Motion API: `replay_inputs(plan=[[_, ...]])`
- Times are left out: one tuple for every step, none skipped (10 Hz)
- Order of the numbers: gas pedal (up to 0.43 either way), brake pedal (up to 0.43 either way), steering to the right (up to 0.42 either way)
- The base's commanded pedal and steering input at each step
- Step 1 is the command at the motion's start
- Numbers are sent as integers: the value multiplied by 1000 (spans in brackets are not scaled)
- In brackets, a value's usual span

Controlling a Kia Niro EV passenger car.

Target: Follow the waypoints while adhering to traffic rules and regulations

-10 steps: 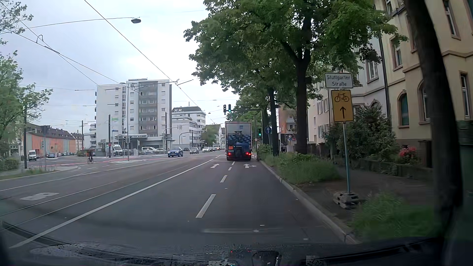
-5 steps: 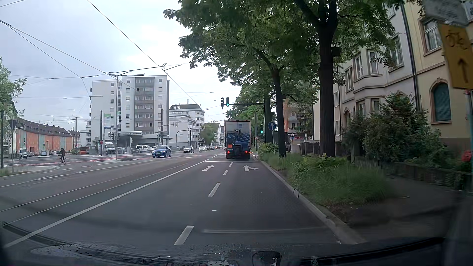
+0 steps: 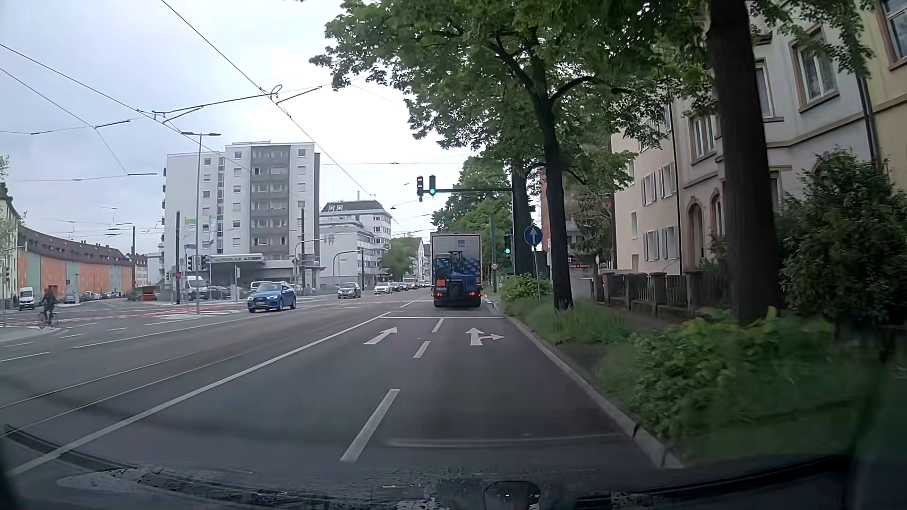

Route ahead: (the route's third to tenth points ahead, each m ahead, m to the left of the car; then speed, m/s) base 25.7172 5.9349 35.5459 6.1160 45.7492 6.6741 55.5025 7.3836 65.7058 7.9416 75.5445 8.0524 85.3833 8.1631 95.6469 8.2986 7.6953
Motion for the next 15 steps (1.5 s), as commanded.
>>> replay_inputs(plan=[[67, 0, -4], [67, 0, -4], [67, 0, -4], [67, 0, -4], [67, 0, -4], [67, 0, -4], [67, 0, -4], [67, 0, -4], [67, 0, -4], [67, 0, -4], [67, 0, -4], [67, 0, -4], [67, 0, -4], [67, 0, -4], [67, 0, -4]])
